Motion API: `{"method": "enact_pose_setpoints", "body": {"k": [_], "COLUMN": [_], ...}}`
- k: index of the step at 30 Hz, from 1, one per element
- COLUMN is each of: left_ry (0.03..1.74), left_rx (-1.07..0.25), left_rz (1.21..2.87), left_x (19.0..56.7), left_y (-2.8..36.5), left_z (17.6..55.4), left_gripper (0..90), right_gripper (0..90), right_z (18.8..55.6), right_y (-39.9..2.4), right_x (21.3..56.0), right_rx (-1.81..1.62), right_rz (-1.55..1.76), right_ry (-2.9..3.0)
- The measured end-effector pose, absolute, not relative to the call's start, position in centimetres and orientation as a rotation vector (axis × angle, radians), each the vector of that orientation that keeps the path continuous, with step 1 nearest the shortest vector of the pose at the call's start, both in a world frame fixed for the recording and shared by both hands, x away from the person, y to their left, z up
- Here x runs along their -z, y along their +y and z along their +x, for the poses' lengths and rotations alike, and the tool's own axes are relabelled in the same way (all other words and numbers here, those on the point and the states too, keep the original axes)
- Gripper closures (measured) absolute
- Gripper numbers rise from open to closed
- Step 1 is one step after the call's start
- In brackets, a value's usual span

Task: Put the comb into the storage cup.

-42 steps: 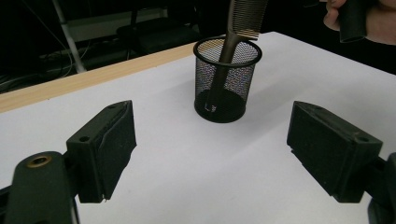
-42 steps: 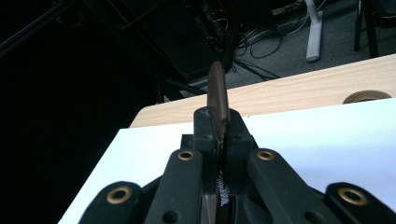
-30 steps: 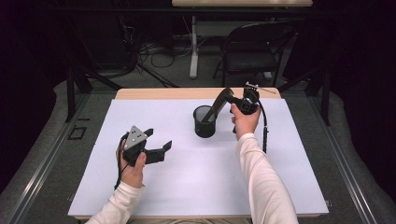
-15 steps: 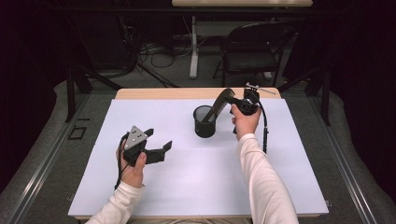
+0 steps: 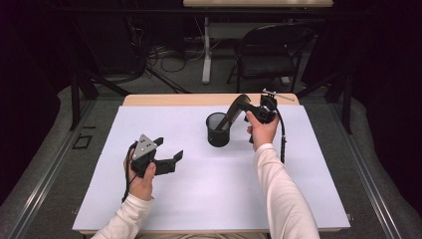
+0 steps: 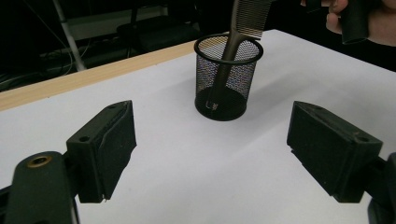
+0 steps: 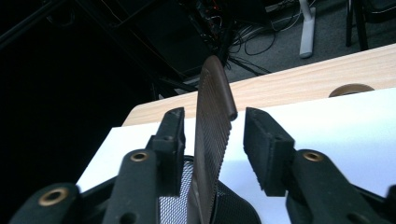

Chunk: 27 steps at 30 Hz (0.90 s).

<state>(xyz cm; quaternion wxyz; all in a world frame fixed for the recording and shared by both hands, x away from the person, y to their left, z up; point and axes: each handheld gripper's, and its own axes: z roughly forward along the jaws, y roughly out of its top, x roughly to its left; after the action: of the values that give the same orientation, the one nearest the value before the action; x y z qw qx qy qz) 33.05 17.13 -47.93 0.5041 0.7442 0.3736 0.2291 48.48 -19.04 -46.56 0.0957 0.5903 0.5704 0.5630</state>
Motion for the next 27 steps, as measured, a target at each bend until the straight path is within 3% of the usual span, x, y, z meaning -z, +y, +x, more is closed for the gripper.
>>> {"method": "enact_pose_setpoints", "body": {"k": [10,27], "left_ry": [0.905,0.91], "left_rx": [-0.552,-0.554], "left_rz": [1.798,1.795], "left_x": [48.02,48.0], "left_y": [17.12,17.23], "left_z": [33.14,33.15], "left_gripper": [15.8,15.8], "right_gripper": [45.0,39.6], "right_z": [48.47,48.3], "right_y": [-19.26,-20.0], "right_x": [46.49,46.21], "right_rx": [-1.637,-1.61], "right_rz": [1.747,1.713], "right_ry": [1.703,1.717]}}
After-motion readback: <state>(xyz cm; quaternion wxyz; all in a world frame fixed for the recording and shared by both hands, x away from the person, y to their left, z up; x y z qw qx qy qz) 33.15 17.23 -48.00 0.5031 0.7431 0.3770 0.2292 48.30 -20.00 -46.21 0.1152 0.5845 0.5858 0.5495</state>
